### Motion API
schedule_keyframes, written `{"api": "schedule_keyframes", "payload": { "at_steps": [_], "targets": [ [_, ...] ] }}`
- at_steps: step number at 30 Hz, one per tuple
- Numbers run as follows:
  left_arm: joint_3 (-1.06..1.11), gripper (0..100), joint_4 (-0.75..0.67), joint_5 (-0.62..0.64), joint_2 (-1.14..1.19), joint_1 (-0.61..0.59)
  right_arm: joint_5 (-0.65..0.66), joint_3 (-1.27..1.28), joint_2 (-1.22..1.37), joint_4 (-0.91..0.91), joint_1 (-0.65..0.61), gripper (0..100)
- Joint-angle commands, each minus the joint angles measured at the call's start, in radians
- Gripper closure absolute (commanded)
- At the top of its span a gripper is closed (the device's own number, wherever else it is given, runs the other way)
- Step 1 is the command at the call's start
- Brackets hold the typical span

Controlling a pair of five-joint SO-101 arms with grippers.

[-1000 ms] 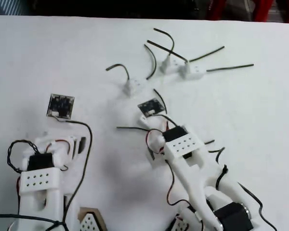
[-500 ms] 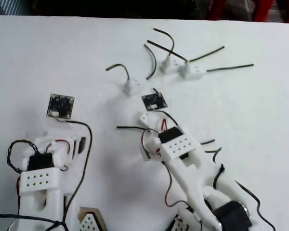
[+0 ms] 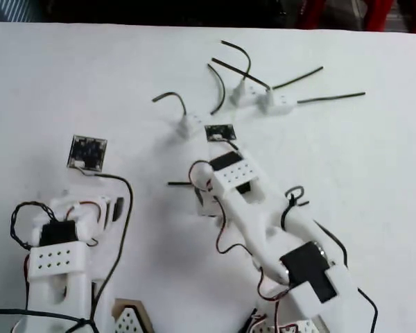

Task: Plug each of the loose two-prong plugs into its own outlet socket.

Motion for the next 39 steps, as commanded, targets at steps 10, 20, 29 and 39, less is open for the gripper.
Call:
{"api": "schedule_keyframes", "payload": {
  "at_steps": [10, 20, 29, 39],
  "targets": [
    [0.002, 75, -0.020, 0.005, -0.018, -0.007, 0.000, -0.077, 0.101, 0.015, 0.012, 89.6],
    [0.002, 75, -0.020, 0.005, -0.018, -0.007, -0.003, -0.077, 0.120, 0.015, 0.010, 88.3],
    [0.002, 75, -0.020, 0.005, -0.018, -0.007, 0.002, -0.077, 0.120, 0.015, 0.013, 96.5],
    [0.002, 75, -0.020, 0.005, -0.018, -0.007, 0.221, -0.087, 0.101, 0.090, 0.071, 98.0]
  ]
}}
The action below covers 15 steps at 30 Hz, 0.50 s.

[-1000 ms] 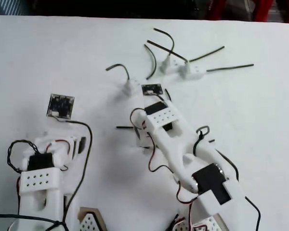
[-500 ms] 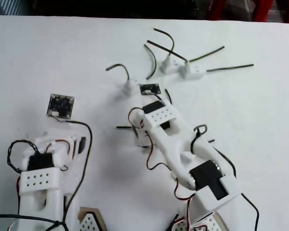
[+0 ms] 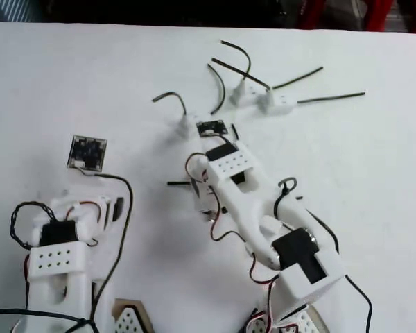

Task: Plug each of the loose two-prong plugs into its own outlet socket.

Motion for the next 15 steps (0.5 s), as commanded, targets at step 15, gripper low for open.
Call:
{"api": "schedule_keyframes", "payload": {
  "at_steps": [15],
  "targets": [
    [0.002, 75, -0.020, 0.005, -0.018, -0.007, 0.618, 0.012, -0.160, 0.242, 0.203, 97.7]
  ]
}}
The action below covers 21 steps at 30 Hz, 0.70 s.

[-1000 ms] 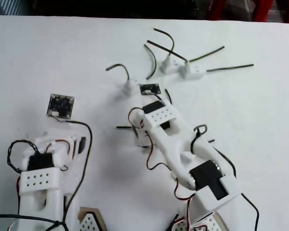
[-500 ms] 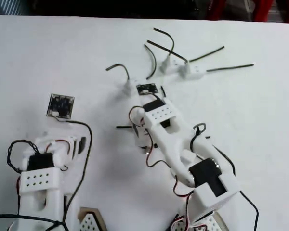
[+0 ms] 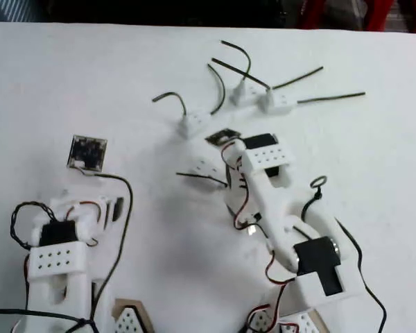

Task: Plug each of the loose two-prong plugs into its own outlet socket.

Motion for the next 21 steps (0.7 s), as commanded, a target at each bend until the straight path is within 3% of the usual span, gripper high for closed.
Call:
{"api": "schedule_keyframes", "payload": {
  "at_steps": [1, 9, 19, 21],
  "targets": [
    [0.002, 75, -0.020, 0.005, -0.018, -0.007, 0.029, 0.014, -0.045, 0.015, 0.004, 97.7],
    [0.002, 75, -0.020, 0.005, -0.018, -0.007, 0.029, 0.031, -0.001, 0.019, -0.007, 90.5],
    [0.002, 75, -0.020, 0.005, -0.018, -0.007, 0.025, -0.035, 0.062, 0.059, -0.002, 90.2],
    [0.002, 75, -0.020, 0.005, -0.018, -0.007, -0.043, -0.058, 0.062, 0.081, -0.005, 90.2]
  ]
}}
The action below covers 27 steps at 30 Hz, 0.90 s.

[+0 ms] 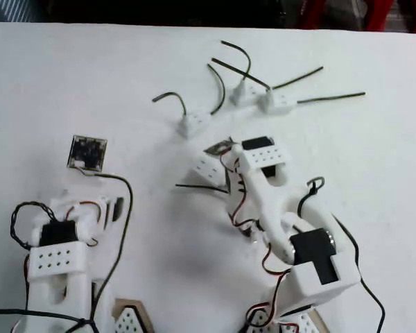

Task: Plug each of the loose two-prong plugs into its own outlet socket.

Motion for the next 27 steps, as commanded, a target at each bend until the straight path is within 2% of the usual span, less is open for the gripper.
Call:
{"api": "schedule_keyframes", "payload": {
  "at_steps": [1, 5, 13, 18, 27],
  "targets": [
    [0.002, 75, -0.020, 0.005, -0.018, -0.007, -0.103, -0.063, -0.005, 0.038, -0.002, 90.1],
    [0.002, 75, -0.020, 0.005, -0.018, -0.007, -0.212, -0.071, -0.004, 0.022, -0.004, 90.1],
    [0.002, 75, -0.020, 0.005, -0.018, -0.007, -0.227, -0.064, -0.002, 0.015, -0.004, 90.4],
    [0.002, 75, -0.020, 0.005, -0.018, -0.007, -0.318, -0.049, -0.002, -0.042, -0.004, 90.4],
    [0.002, 75, -0.020, 0.005, -0.018, -0.007, -0.319, 0.043, -0.004, -0.127, -0.002, 90.5]
  ]
}}
